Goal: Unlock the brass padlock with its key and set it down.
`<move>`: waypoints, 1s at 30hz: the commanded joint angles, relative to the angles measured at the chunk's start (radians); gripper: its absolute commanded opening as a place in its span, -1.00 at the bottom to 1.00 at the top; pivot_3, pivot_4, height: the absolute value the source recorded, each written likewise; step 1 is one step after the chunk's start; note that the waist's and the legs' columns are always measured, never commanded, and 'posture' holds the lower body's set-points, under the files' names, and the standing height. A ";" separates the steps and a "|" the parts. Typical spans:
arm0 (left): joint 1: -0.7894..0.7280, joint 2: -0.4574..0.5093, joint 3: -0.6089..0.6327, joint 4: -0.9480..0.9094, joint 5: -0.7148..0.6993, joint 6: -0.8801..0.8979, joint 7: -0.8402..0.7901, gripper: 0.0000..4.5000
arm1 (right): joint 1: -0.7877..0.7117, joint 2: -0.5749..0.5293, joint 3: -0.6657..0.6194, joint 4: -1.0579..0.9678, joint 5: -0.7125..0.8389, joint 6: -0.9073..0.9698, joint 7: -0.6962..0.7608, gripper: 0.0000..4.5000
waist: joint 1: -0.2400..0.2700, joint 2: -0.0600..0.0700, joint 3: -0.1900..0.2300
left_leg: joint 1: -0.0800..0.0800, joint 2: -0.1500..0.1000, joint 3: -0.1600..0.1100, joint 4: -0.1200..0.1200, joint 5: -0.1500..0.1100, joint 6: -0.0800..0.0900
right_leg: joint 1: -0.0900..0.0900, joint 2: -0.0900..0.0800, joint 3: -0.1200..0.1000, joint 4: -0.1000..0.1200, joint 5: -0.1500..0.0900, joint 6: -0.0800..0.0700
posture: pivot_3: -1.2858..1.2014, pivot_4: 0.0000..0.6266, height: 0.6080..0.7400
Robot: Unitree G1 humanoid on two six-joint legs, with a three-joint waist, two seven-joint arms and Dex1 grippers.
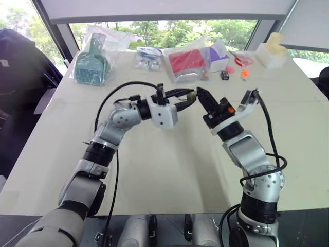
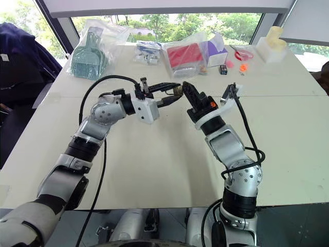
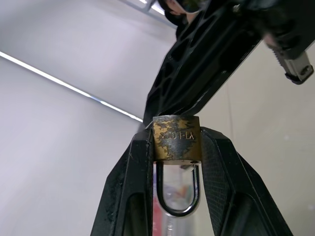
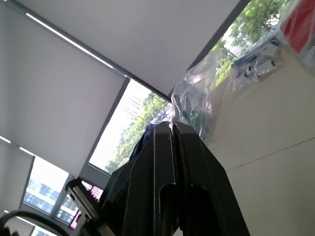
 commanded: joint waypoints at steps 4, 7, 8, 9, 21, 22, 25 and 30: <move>-0.090 0.000 0.016 -0.005 0.076 -0.102 0.173 -0.66 | 0.003 -0.033 -0.013 0.018 0.014 -0.023 -0.071 -0.98 | -0.003 0.000 0.000 | 0.000 0.000 0.000 0.000 -0.001 0.001 | 0.000 0.000 0.000 0.000 0.000 0.000 | 0.03 -0.52 0.93; -0.092 -0.013 -0.015 0.040 -0.089 0.017 -0.001 -0.66 | 0.016 -0.120 0.016 -0.030 -0.041 0.002 0.034 -0.98 | -0.001 0.000 0.000 | 0.000 0.000 0.001 0.000 -0.001 0.001 | 0.000 0.000 0.000 0.000 0.000 0.000 | 0.03 -0.52 0.93; -0.094 -0.012 -0.024 0.047 -0.128 0.048 -0.050 -0.66 | 0.019 -0.148 0.016 -0.039 -0.048 0.005 0.067 -0.88 | -0.002 0.000 0.000 | 0.000 0.000 0.001 0.000 -0.001 0.001 | 0.000 0.000 0.000 0.000 0.000 0.000 | 0.03 -0.52 0.93; -0.096 -0.010 -0.028 0.050 -0.160 0.072 -0.086 -0.66 | 0.021 -0.171 0.010 -0.045 -0.041 0.005 0.095 -0.76 | -0.003 0.000 0.000 | 0.000 0.000 0.001 0.000 -0.001 0.001 | 0.000 0.000 0.000 0.000 0.000 0.000 | 0.03 -0.52 0.93; -0.122 -0.014 -0.040 0.040 -0.282 0.132 -0.249 -0.66 | 0.047 -0.515 -0.053 -0.040 -0.014 0.114 0.396 0.72 | -0.001 0.000 0.000 | 0.000 0.001 0.001 0.000 -0.003 0.006 | 0.000 0.000 0.000 -0.001 0.000 0.000 | 0.03 -0.52 0.93; -0.120 -0.014 -0.042 0.037 -0.279 0.122 -0.251 -0.66 | 0.048 -0.517 -0.053 -0.038 -0.012 0.114 0.403 0.72 | -0.001 0.000 0.000 | 0.000 0.001 0.001 0.000 -0.003 0.006 | 0.001 0.000 0.000 -0.001 0.000 0.000 | 0.03 -0.52 0.93; -0.111 -0.020 -0.048 0.019 -0.280 0.110 -0.252 -0.66 | 0.049 -0.513 -0.050 -0.034 -0.017 0.114 0.415 0.72 | 0.001 0.000 0.000 | 0.000 0.001 0.001 0.000 -0.003 0.006 | 0.001 0.000 0.000 -0.001 0.000 0.000 | 0.03 -0.52 0.93; -0.096 -0.025 -0.061 -0.016 -0.280 0.101 -0.257 -0.66 | 0.053 -0.490 -0.040 -0.021 -0.037 0.102 0.419 0.72 | 0.001 0.000 0.000 | 0.000 0.000 0.001 0.001 -0.004 0.006 | 0.001 -0.001 0.000 -0.002 0.000 0.000 | 0.03 -0.52 0.93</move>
